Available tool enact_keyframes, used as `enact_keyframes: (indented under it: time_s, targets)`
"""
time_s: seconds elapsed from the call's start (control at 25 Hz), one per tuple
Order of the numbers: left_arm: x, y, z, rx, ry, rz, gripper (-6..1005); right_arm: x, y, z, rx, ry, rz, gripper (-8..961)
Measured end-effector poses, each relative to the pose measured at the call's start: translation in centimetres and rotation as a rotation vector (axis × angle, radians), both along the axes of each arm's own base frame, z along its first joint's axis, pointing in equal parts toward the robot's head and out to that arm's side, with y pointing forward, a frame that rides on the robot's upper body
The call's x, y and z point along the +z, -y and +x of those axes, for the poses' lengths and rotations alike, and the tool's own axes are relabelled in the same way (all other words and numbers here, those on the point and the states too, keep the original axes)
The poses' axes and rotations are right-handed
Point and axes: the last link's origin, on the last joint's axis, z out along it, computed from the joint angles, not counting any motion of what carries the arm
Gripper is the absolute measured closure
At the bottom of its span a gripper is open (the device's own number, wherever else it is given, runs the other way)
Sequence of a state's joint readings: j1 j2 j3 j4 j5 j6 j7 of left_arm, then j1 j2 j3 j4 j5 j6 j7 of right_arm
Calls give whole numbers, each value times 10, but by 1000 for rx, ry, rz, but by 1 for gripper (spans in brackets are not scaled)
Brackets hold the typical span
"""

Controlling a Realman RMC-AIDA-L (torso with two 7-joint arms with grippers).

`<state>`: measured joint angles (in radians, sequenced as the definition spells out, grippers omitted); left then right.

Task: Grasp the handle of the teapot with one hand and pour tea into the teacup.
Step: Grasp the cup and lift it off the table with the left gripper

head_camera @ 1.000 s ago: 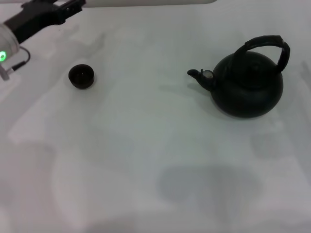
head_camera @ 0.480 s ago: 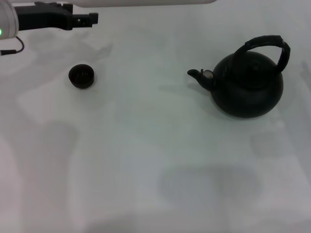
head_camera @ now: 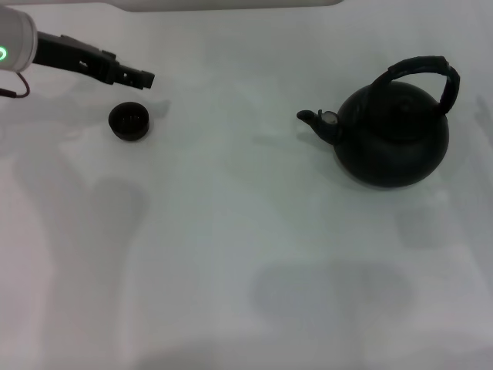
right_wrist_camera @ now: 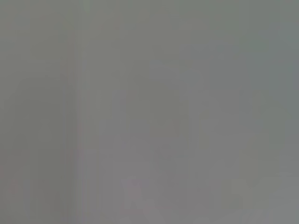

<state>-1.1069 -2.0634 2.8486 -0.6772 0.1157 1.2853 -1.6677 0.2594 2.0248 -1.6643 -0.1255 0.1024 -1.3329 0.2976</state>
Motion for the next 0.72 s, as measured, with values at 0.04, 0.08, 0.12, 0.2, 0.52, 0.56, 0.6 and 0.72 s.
enact_keyframes:
  time_s: [0.04,0.08,0.12,0.2,0.52,0.56,0.6,0.72]
  targets:
    - [0,0,0,1,-4,-2,118,0,0,0,0,0,0,116]
    - [-1,0,0,2,-8,-6,117,0,0,0,0,0,0,117]
    - [-2,0,0,1,-12,-12,116,0,0,0,0,0,0,117]
    - [-2,1,0,1,-16,-14,116,0,0,0,0,0,0,118]
    - [-14,0,-5,-4,-80,-35,117,0,-1,-1,3,0,0,121]
    - [-15,0,-4,-6,-85,-38,117,0,-1,-1,3,0,0,121]
    - [-16,0,-4,-9,-89,-42,117,0,-1,-1,4,0,1,121]
    - [-20,0,-2,-14,-86,-51,117,0,-2,-1,5,0,1,123]
